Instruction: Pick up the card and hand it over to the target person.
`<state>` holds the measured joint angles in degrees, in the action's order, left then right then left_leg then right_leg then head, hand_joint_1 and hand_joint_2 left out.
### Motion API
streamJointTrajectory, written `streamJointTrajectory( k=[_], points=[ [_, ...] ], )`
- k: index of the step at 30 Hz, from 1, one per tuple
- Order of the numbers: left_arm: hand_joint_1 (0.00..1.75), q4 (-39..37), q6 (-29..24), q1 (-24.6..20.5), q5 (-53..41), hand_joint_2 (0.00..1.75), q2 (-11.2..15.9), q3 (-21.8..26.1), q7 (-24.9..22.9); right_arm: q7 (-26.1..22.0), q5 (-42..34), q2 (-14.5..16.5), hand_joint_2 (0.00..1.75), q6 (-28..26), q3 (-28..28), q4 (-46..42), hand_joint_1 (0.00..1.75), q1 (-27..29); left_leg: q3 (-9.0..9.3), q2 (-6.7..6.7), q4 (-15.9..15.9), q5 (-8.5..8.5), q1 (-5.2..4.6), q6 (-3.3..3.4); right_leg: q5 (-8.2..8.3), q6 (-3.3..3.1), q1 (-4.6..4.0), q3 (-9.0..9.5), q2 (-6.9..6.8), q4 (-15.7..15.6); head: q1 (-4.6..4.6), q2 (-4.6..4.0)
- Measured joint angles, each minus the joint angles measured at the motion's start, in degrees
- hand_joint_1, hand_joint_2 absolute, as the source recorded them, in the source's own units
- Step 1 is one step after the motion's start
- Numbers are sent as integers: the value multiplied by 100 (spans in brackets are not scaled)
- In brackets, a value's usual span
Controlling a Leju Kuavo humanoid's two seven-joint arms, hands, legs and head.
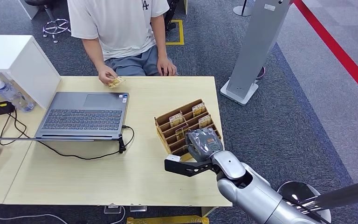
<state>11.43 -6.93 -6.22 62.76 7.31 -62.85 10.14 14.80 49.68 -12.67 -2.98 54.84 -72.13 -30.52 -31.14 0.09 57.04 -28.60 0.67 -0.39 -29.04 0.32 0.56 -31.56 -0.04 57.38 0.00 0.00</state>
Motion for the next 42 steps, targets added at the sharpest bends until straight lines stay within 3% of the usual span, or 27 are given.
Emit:
streamJointTrajectory(
  k=[2,9,14,21,25,31,42],
  points=[
    [0,-8,37,-5,-36,175,9,-34,10,0,-2,-19,175,20,-2,-56,175,3,-2,0,1,0,0,0,0,0,0,-1,0,1,0,0],
    [0,-2,56,2,38,175,11,58,101,7,6,-73,175,43,-20,-214,175,0,-1,-2,0,0,0,0,0,0,0,0,-2,0,0,0],
    [0,-11,16,0,68,175,15,68,84,46,-231,-286,175,233,-170,-800,175,-130,-9,-2,8,-2,-1,1,-3,1,1,-9,-2,8,0,0],
    [0,-14,-9,2,124,175,33,88,64,318,-791,-976,175,499,-675,-2565,175,-719,-32,-4,26,-5,-7,3,-7,4,7,-32,-4,27,0,0],
    [0,-11,0,0,116,175,9,65,81,322,-998,-1084,175,455,-894,-3370,175,-1029,-32,-6,28,-5,-8,3,-6,3,8,-34,-6,30,0,0],
    [0,-20,17,-26,54,175,-30,-16,106,129,-788,-821,175,174,-782,-3317,175,-1249,-15,-5,14,-2,-5,2,-3,1,5,-19,-5,16,0,0],
    [0,-31,-8,-178,-31,175,-98,-183,-53,-957,-104,420,175,-1611,-270,-769,175,-1100,15,20,-14,7,0,-1,14,-1,0,9,21,-11,0,0]
  ],
)
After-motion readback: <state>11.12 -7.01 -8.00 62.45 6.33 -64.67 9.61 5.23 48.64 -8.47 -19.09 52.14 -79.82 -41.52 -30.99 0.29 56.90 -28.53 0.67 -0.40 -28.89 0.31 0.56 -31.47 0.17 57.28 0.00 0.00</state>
